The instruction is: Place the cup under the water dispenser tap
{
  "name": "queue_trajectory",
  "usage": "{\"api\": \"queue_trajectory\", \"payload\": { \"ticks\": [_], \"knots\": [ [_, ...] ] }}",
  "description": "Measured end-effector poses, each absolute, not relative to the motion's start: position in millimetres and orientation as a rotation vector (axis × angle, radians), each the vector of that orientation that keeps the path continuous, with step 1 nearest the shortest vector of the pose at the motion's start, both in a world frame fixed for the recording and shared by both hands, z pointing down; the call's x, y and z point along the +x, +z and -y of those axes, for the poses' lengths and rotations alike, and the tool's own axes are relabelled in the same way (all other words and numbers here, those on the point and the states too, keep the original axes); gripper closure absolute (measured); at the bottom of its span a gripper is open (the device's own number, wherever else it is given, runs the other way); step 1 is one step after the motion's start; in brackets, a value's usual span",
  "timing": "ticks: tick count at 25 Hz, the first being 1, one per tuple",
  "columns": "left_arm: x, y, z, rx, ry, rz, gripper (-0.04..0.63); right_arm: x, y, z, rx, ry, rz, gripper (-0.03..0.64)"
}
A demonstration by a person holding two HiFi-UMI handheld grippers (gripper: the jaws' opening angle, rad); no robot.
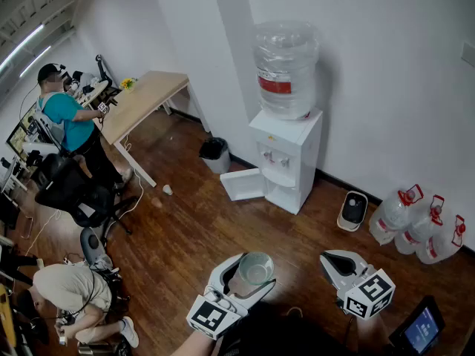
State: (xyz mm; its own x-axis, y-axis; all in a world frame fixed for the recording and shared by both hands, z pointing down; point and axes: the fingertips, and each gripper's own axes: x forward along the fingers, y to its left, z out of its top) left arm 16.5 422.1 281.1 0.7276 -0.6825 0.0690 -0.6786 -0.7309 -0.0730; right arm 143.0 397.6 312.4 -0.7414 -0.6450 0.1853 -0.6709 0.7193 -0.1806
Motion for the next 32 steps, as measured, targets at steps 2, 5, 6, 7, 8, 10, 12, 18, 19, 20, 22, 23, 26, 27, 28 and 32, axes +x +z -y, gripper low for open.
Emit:
{"api": "queue_trajectory", "payload": {
  "ticks": [2, 5, 6, 7, 8, 10, 12, 18, 19, 20, 22, 23, 26, 27, 28, 32],
  "knots": [
    [12.7, 286.2, -410.7, -2.895, -0.141, -1.145, 0.226, 138.7, 314.5, -387.5, 1.063, 0.359, 2.813, 0.615],
    [6.4, 293.3, -385.2, -2.921, -0.125, -1.14, 0.227, 132.0, 320.4, -363.1, 1.063, 0.338, 2.774, 0.615],
    [3.6, 295.3, -374.8, -2.924, -0.118, -1.129, 0.227, 128.3, 322.1, -353.2, 1.066, 0.324, 2.758, 0.615],
    [0.2, 297.1, -363.7, -2.925, -0.114, -1.115, 0.227, 123.7, 322.9, -343.3, 1.066, 0.316, 2.75, 0.615],
    [-3.8, 298.4, -352.3, -2.924, -0.112, -1.102, 0.227, 118.6, 322.4, -333.1, 1.067, 0.322, 2.75, 0.615],
    [-12.7, 300.0, -329.0, -2.921, -0.11, -1.077, 0.227, 108.6, 319.9, -311.2, 1.073, 0.353, 2.755, 0.615],
    [-22.9, 301.4, -305.2, -2.922, -0.108, -1.06, 0.227, 99.5, 317.9, -286.6, 1.09, 0.356, 2.742, 0.615],
    [-55.6, 314.9, -236.1, -2.979, -0.134, -1.039, 0.227, 70.1, 310.1, -219.6, 1.157, 0.353, 2.701, 0.615],
    [-58.7, 316.7, -225.3, -2.984, -0.13, -1.023, 0.227, 66.9, 311.1, -210.1, 1.167, 0.36, 2.695, 0.615],
    [-61.7, 319.7, -215.2, -2.993, -0.132, -1.01, 0.227, 64.3, 312.6, -201.7, 1.176, 0.371, 2.687, 0.615],
    [-67.3, 327.0, -196.7, -3.017, -0.146, -0.988, 0.227, 60.1, 316.3, -187.6, 1.192, 0.387, 2.664, 0.615],
    [-69.6, 328.4, -187.6, -3.025, -0.141, -0.974, 0.227, 58.1, 317.7, -181.2, 1.195, 0.391, 2.65, 0.615],
    [-73.5, 332.1, -163.1, -3.038, -0.129, -0.953, 0.227, 54.5, 318.9, -165.7, 1.191, 0.409, 2.626, 0.615],
    [-72.9, 335.9, -155.6, -3.045, -0.135, -0.955, 0.227, 55.8, 319.6, -160.5, 1.189, 0.415, 2.622, 0.615],
    [-70.8, 340.0, -147.6, -3.053, -0.135, -0.956, 0.227, 58.8, 321.0, -154.2, 1.19, 0.421, 2.617, 0.615],
    [-54.7, 363.7, -111.4, -3.094, -0.165, -0.962, 0.227, 78.4, 332.8, -122.1, 1.19, 0.468, 2.592, 0.615]
  ]
}}
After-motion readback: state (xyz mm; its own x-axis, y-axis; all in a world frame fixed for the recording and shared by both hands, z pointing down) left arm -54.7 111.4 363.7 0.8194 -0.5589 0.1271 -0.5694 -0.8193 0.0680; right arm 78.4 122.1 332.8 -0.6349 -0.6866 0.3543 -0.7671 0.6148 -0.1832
